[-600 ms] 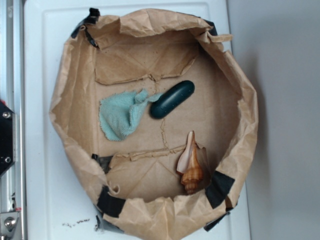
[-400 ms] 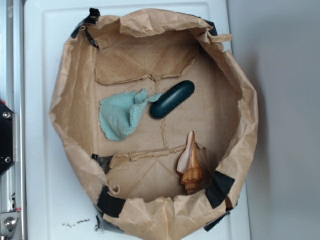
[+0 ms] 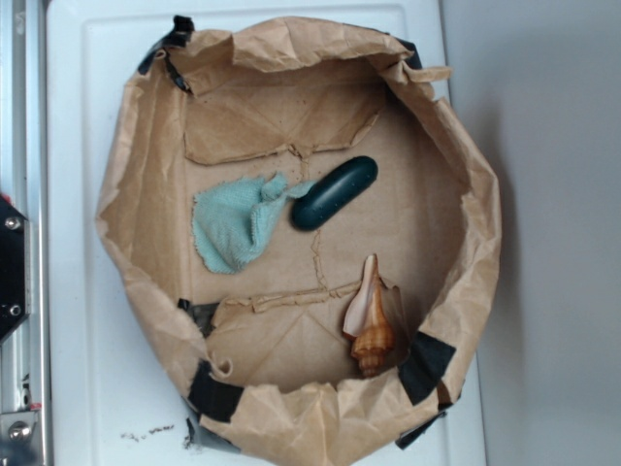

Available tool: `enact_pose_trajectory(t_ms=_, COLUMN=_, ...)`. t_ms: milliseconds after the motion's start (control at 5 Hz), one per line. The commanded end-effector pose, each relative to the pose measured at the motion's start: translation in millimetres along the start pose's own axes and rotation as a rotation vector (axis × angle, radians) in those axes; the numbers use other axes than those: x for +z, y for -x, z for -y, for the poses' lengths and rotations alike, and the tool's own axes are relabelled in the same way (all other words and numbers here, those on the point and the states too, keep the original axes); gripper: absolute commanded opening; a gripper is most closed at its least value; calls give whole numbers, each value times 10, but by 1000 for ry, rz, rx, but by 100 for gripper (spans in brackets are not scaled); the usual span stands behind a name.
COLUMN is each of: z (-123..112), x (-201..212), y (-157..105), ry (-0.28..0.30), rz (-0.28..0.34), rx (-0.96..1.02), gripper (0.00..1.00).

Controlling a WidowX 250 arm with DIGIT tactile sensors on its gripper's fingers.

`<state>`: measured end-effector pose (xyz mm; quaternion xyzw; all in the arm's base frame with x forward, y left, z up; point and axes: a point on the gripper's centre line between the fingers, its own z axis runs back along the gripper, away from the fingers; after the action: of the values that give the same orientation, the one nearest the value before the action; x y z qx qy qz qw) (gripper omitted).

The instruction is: Grab the blue cloth.

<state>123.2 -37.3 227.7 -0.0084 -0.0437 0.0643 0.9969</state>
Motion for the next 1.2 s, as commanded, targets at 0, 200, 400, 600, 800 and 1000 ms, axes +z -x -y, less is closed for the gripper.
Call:
enact_pose_trajectory(t_ms=0, z=98, x=-72, y=-473, ry=-17, rz=13, rx=-11, gripper=100)
enact_pose_trajectory(t_ms=200, z=25, x=-194, y=-749, ry=-30, rz=6, rx=-112, gripper=100)
enact_pose_trajectory(t_ms=400, z=-156, x=-343, y=-999, ry=-55, rz=-31, rx=-172, gripper=100)
enact_pose_trajectory(t_ms=600, z=-156, x=-343, y=-999, ry=-55, rz=-31, rx=-172, gripper=100)
enact_pose_trajectory(t_ms=800, z=-156, x=-343, y=-999, ry=-55, rz=-31, rx=-172, gripper=100)
enact_pose_trajectory(t_ms=1000, z=-156, x=-343, y=-999, ry=-55, rz=-31, rx=-172, gripper=100)
